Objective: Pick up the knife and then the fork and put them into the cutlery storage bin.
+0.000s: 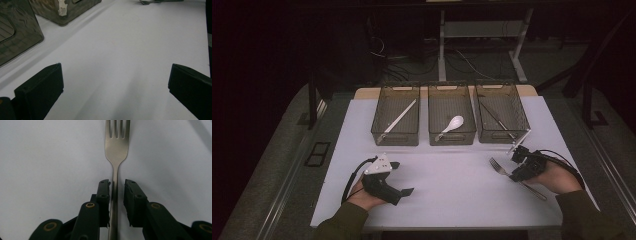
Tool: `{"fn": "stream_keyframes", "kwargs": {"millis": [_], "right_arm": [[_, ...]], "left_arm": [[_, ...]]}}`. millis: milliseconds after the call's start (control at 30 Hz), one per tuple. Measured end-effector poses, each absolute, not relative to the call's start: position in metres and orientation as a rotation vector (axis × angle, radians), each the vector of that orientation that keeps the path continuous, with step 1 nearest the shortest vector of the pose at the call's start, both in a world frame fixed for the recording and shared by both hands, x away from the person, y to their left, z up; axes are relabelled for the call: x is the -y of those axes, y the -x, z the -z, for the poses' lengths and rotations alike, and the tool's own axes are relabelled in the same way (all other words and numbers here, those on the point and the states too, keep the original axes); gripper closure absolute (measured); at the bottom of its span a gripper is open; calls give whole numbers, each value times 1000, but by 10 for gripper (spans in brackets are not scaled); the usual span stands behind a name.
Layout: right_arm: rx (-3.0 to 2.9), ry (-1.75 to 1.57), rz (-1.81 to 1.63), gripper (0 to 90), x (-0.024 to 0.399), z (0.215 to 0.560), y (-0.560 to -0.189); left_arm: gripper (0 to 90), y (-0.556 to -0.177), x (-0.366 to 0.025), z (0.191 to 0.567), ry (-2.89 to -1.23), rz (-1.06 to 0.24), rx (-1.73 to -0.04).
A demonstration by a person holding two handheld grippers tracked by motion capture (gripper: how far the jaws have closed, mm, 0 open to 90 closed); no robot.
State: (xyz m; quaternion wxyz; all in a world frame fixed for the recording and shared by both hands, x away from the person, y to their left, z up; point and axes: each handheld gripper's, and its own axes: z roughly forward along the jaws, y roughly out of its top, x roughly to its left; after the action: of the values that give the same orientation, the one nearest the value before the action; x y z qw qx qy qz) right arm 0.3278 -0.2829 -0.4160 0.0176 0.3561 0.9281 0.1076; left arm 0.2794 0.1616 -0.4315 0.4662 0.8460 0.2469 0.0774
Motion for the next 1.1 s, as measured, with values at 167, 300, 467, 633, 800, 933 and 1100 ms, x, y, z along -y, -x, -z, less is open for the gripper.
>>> {"fn": "stream_keyframes", "kwargs": {"millis": [167,300,467,633,800,933,1100], "right_arm": [[-2904,-1094,-309,769,279,418,-329],[-2901,-1081,-281,799,278,420,-330],[-2896,-1072,-278,842,278,420,-329],[-2896,-1102,-311,850,282,420,-330],[-2900,-1120,-320,851,284,420,-330],[-2891,-1134,-341,853,288,417,-330],[-2853,-1154,-407,854,294,407,-330]], "left_arm": [[0,-279,-162,431,-2078,-191,-604],[0,-279,-161,432,-2078,-190,-605],[0,-279,-161,431,-2078,-189,-603],[0,-279,-162,431,-2078,-187,-602],[0,-279,-161,432,-2077,-185,-603],[0,-279,-162,431,-2077,-186,-601],[0,-279,-162,431,-2075,-186,-604]]}}
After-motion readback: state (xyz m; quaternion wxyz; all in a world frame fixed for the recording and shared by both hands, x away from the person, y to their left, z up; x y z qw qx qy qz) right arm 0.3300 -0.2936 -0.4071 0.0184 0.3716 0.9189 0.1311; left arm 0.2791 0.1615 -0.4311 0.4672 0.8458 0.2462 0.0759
